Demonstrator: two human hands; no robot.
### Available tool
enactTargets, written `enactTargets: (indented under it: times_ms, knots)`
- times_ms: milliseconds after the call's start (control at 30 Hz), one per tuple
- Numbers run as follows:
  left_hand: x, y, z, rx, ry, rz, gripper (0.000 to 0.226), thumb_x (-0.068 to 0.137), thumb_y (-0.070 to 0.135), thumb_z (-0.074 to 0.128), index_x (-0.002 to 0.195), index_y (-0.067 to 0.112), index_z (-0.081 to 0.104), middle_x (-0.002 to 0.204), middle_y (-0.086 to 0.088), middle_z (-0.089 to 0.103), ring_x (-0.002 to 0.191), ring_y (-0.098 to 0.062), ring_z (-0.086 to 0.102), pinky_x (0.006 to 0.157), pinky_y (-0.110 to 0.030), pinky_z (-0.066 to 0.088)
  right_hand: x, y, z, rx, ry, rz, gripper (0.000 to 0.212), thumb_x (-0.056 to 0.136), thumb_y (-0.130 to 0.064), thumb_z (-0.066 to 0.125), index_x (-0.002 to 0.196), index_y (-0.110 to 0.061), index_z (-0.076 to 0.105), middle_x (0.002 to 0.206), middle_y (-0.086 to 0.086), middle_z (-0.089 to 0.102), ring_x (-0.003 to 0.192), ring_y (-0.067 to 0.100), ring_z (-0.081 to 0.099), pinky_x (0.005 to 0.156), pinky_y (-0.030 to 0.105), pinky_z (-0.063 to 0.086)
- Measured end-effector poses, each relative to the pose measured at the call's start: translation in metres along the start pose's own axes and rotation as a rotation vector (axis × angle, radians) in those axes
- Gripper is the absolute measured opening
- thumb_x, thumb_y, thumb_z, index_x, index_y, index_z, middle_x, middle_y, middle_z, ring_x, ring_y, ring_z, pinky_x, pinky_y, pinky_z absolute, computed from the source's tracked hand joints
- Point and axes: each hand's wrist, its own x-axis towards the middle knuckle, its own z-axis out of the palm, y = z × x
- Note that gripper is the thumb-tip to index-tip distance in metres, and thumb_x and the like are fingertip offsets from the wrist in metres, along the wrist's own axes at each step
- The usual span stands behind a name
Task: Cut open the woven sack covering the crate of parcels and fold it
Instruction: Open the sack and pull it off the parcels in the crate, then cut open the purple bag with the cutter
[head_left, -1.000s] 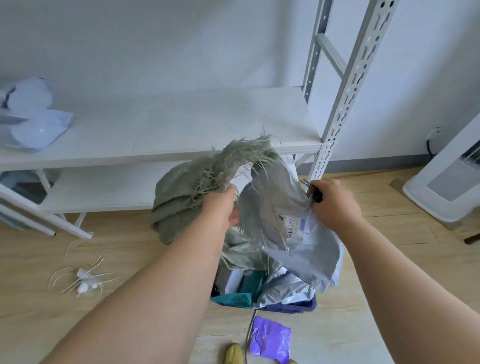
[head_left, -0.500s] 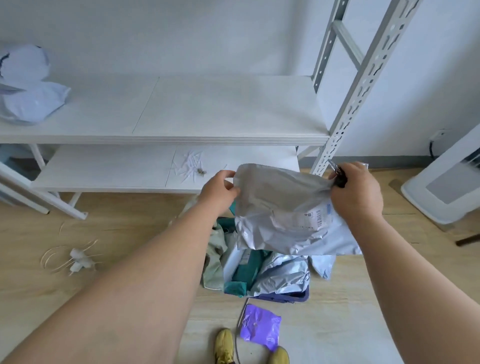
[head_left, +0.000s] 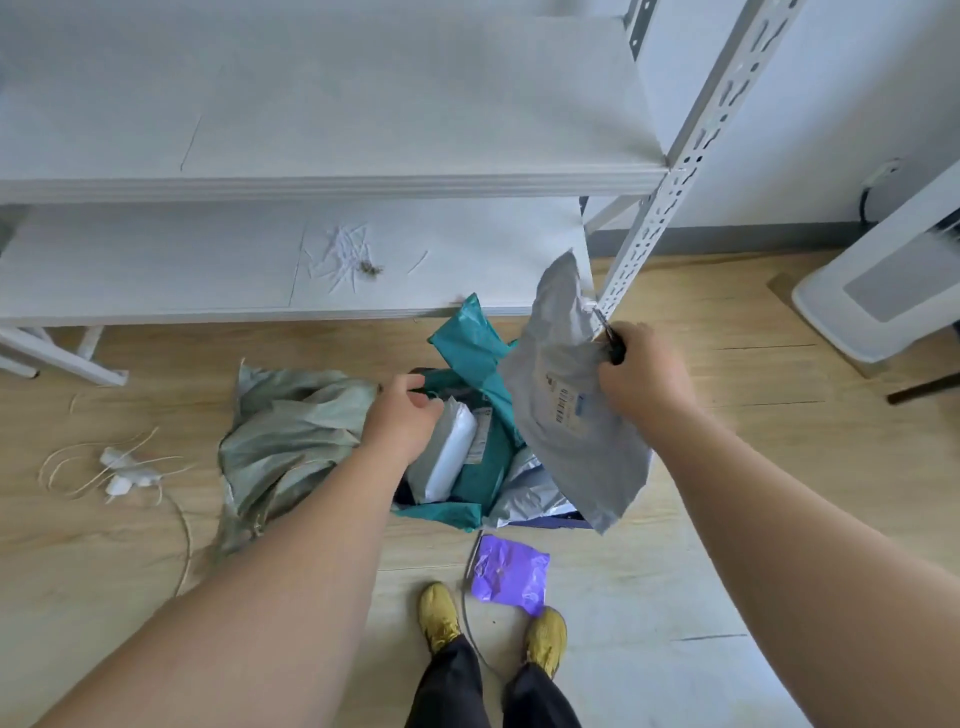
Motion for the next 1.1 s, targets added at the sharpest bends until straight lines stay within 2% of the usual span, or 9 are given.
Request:
enactTargets:
  times_ms: [133, 333, 467, 533, 633, 700, 800, 1000, 1100]
  knots:
    - [0.006, -0.031, 0.009, 0.010, -0.079, -0.062, 0.045, 0.092, 0.026, 0.058, 0.135, 0.020, 0.047, 0.120, 0.000, 0.061, 0.096, -0.015, 0.051, 0.082, -0.026, 0.037, 0.011, -0.002, 0.037, -0.016, -0.116, -0.069, 0.016, 0.078, -0.004, 0.048, 0.083, -0.014, 0.060, 0.096, 0.009, 0.060, 0.087, 0.031, 0.054, 0.069, 0.036, 0.045]
    - [0.020, -0.055, 0.018, 0.127, -0.213, -0.022, 0.048, 0.092, 0.022, 0.056, 0.138, 0.017, 0.045, 0.124, -0.004, 0.062, 0.110, -0.021, 0.057, 0.094, -0.031, 0.043, 0.046, -0.017, 0.077, -0.144, -0.245, -0.086, 0.016, 0.084, -0.008, 0.045, 0.082, -0.021, 0.054, 0.095, 0.006, 0.058, 0.089, 0.031, 0.057, 0.069, 0.034, 0.043]
    - [0.032, -0.057, 0.035, 0.164, -0.297, 0.005, 0.049, 0.092, 0.025, 0.056, 0.139, 0.021, 0.043, 0.125, 0.000, 0.060, 0.111, -0.018, 0.058, 0.092, -0.027, 0.041, 0.065, -0.006, 0.101, -0.172, -0.278, -0.085, 0.040, 0.088, -0.005, 0.045, 0.120, -0.024, 0.062, 0.125, 0.000, 0.049, 0.100, 0.031, 0.059, 0.084, 0.039, 0.050]
    - [0.035, -0.055, 0.047, 0.161, -0.307, 0.004, 0.048, 0.092, 0.025, 0.055, 0.138, 0.022, 0.044, 0.127, 0.000, 0.058, 0.114, -0.019, 0.057, 0.097, -0.032, 0.044, 0.068, 0.006, 0.111, -0.202, -0.252, -0.030, 0.048, 0.088, -0.003, 0.047, 0.129, -0.027, 0.055, 0.134, -0.001, 0.042, 0.099, 0.029, 0.060, 0.076, 0.035, 0.048]
    - [0.037, -0.057, 0.067, 0.209, -0.310, 0.016, 0.047, 0.092, 0.025, 0.055, 0.138, 0.026, 0.044, 0.132, 0.002, 0.055, 0.117, -0.020, 0.054, 0.098, -0.033, 0.044, 0.063, 0.032, 0.124, -0.228, -0.309, 0.072, 0.045, 0.087, -0.002, 0.045, 0.125, -0.023, 0.056, 0.122, 0.004, 0.048, 0.096, 0.029, 0.059, 0.070, 0.034, 0.048]
    - [0.039, -0.059, 0.081, 0.241, -0.335, 0.010, 0.050, 0.093, 0.025, 0.055, 0.141, 0.026, 0.041, 0.137, 0.003, 0.053, 0.120, -0.019, 0.053, 0.098, -0.031, 0.042, 0.057, 0.054, 0.128, -0.202, -0.409, 0.132, 0.040, 0.085, -0.001, 0.046, 0.120, -0.018, 0.059, 0.110, 0.005, 0.053, 0.097, 0.031, 0.060, 0.076, 0.035, 0.052]
    - [0.041, -0.053, 0.106, 0.286, -0.354, -0.029, 0.054, 0.093, 0.027, 0.055, 0.144, 0.028, 0.036, 0.142, 0.003, 0.048, 0.124, -0.019, 0.050, 0.099, -0.032, 0.042, 0.050, 0.097, 0.129, -0.139, -0.522, 0.220, 0.032, 0.087, -0.006, 0.049, 0.115, -0.014, 0.062, 0.110, 0.007, 0.065, 0.102, 0.028, 0.059, 0.086, 0.033, 0.050]
    - [0.028, -0.014, 0.195, 0.318, -0.329, -0.045, 0.055, 0.092, 0.029, 0.054, 0.144, 0.025, 0.037, 0.142, -0.001, 0.047, 0.125, -0.022, 0.049, 0.100, -0.032, 0.040, 0.060, 0.188, 0.104, -0.008, -0.569, 0.357, 0.031, 0.087, -0.006, 0.050, 0.110, -0.017, 0.067, 0.106, 0.006, 0.065, 0.089, 0.025, 0.060, 0.069, 0.027, 0.046]
    - [0.013, 0.021, 0.255, 0.291, -0.349, -0.063, 0.054, 0.092, 0.029, 0.055, 0.143, 0.024, 0.039, 0.141, 0.000, 0.048, 0.122, -0.022, 0.051, 0.095, -0.030, 0.041, 0.071, 0.233, 0.075, 0.021, -0.566, 0.377, 0.025, 0.088, -0.011, 0.052, 0.107, -0.014, 0.069, 0.097, 0.008, 0.066, 0.088, 0.028, 0.062, 0.075, 0.034, 0.053]
